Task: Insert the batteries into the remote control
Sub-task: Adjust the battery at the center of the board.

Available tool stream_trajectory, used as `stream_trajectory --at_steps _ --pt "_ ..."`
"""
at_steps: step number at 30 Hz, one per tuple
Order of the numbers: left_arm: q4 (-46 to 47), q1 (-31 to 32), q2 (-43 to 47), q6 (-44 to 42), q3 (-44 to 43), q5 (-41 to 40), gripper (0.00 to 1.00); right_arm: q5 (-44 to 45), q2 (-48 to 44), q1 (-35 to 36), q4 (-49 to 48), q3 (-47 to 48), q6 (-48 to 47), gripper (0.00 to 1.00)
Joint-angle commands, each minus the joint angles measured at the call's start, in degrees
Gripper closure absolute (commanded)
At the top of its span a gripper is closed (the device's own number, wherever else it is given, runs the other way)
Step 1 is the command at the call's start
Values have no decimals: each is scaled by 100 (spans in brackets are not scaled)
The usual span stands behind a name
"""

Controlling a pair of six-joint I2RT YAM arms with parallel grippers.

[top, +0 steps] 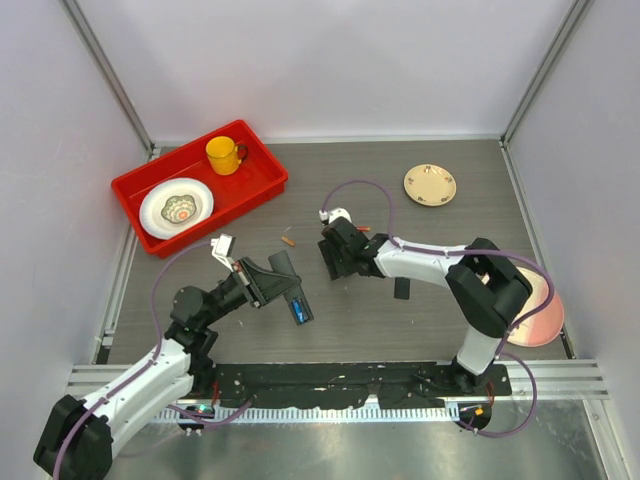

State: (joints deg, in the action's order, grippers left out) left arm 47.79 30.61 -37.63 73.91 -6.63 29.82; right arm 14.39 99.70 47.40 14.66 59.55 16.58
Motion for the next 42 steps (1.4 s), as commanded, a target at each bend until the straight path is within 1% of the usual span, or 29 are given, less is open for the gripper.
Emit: stream_trajectory --at_steps 1,5,8,12,13,15,16,19,21,26,28,30,35,38,39,42 --pt "292 -38 -43 -61 -5 85 100 90 128 -64 -86 232 -252 39" --pt "424 -38 -174 -35 -5 94 100 47 269 -108 -86 294 -278 39" --pt "433 -38 -192 -43 -13 94 100 11 383 -125 -86 320 -278 41" --pt "415 -38 -184 -34 -13 94 100 -24 383 -134 -103 294 -234 48" --pt "407 -38 -192 -43 -13 94 100 -33 383 -134 -95 285 -191 52" --pt "407 -38 -184 -52 -13 94 100 -77 366 -134 -103 250 -181 57" --pt "407 -38 -210 -43 -22 94 100 -86 357 -134 -103 233 -146 61" --pt "415 -29 -236 -52 -40 102 100 -130 331 -134 -138 136 -102 67" --pt "415 -38 -245 -61 -48 111 100 -138 278 -134 -147 75 -85 70" --pt "442 -29 -280 -52 -66 155 100 -200 164 -134 -138 -40 12 83" --pt "442 -38 -280 -52 -75 164 100 -209 85 -143 -112 -57 65 93" --pt "442 -38 -306 -52 -84 182 100 -244 -64 -152 -103 -101 213 99" --pt "529 -38 -368 -35 -84 260 100 -148 -512 -187 -42 -329 671 99" --pt "845 -38 -447 0 -31 313 100 -103 -881 -196 20 -618 943 99" --pt "1133 -38 -473 18 56 296 100 -103 -987 -196 -24 -724 1057 99" --pt "1338 -38 -474 18 171 278 100 -69 -1347 -196 -121 -1138 1181 99"
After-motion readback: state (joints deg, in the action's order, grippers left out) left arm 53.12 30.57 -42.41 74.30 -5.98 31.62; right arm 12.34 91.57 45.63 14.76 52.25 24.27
